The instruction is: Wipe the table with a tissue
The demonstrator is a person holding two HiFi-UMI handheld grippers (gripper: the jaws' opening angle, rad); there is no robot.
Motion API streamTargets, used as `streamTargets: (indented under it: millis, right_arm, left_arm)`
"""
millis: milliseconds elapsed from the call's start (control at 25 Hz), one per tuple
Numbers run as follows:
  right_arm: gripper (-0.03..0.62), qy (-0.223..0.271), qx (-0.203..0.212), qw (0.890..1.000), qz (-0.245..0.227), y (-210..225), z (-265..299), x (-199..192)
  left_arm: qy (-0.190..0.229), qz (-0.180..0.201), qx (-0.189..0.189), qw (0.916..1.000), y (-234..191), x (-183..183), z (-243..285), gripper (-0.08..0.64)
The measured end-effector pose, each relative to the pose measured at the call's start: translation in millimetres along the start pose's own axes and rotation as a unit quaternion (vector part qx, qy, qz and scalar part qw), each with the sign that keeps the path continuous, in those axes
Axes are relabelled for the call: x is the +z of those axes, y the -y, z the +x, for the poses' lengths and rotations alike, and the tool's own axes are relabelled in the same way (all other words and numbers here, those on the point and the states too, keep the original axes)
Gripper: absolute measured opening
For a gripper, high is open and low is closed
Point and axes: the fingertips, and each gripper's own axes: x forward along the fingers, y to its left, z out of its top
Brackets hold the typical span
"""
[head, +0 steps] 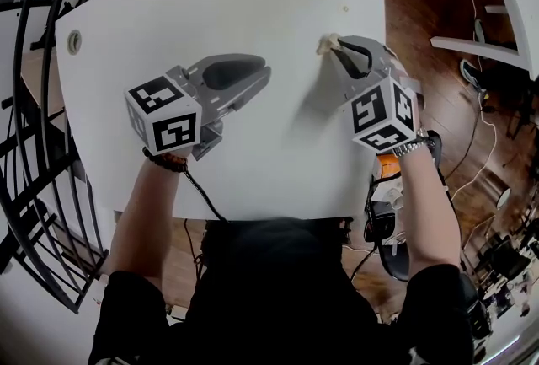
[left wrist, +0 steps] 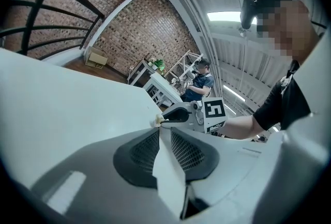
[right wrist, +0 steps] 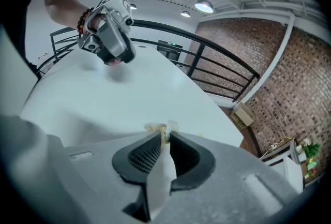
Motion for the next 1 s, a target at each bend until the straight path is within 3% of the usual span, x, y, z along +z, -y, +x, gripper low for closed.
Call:
streamTargets:
  millis: [400, 1000]
  right_arm:
    - [0.043, -0.012, -0.053, 0.998, 0.037, 50.3, 4.0, -11.7]
    - [0.041, -0.036, -0.043, 0.998, 0.032, 76.2, 23.4, -21.3]
  left_arm:
    - [0.005, -0.012, -0.007, 0.9999, -1.6, -2.8, 0.8, 0.08]
    - [0.001, -0.028, -0.007, 0.9996, -3.1, -4.7, 0.3, 0.08]
